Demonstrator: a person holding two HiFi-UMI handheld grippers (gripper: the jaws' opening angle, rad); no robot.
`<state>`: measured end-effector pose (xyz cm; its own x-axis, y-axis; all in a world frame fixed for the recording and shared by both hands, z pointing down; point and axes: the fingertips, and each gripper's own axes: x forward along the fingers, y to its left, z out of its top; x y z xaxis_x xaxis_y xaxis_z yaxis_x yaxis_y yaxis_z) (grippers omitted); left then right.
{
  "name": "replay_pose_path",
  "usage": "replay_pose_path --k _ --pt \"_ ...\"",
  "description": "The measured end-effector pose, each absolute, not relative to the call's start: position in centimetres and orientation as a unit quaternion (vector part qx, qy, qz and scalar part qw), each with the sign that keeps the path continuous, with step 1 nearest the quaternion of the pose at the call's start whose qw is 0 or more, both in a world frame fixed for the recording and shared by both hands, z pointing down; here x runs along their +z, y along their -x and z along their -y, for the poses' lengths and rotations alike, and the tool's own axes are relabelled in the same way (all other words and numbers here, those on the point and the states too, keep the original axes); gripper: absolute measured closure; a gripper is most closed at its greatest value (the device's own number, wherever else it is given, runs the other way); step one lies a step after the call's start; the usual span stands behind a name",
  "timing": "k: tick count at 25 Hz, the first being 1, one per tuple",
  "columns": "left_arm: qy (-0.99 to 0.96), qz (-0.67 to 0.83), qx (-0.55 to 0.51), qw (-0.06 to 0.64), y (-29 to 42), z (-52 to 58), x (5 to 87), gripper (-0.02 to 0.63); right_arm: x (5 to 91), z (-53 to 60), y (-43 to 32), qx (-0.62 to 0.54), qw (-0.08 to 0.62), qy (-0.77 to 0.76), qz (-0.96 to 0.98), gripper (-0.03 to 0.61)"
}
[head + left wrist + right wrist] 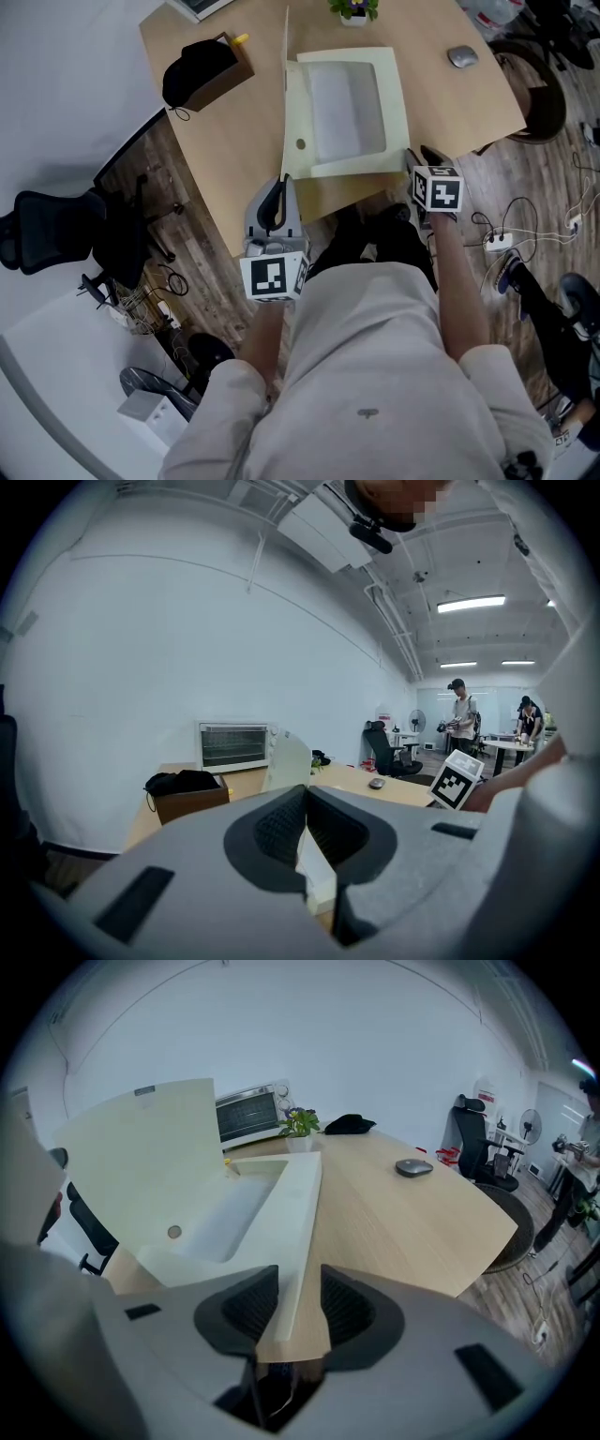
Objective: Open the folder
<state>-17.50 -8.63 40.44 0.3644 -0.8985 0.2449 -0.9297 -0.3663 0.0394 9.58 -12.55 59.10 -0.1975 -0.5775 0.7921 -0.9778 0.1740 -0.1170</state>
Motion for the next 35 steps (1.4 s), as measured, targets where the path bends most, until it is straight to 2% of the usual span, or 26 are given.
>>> replay_pose_path --k 27,35 --pt "-0.708 0.672 0.075 0.202 26.7 4.8 45.7 0.607 59.1 14.0 -9.9 0.317 0.321 -0.574 0.684 0.462" --pt "-0.671 0.705 0.124 0.196 29.3 4.5 47.9 0.607 58.9 14.4 -9.7 0.314 0.324 -0.570 0.687 0.477"
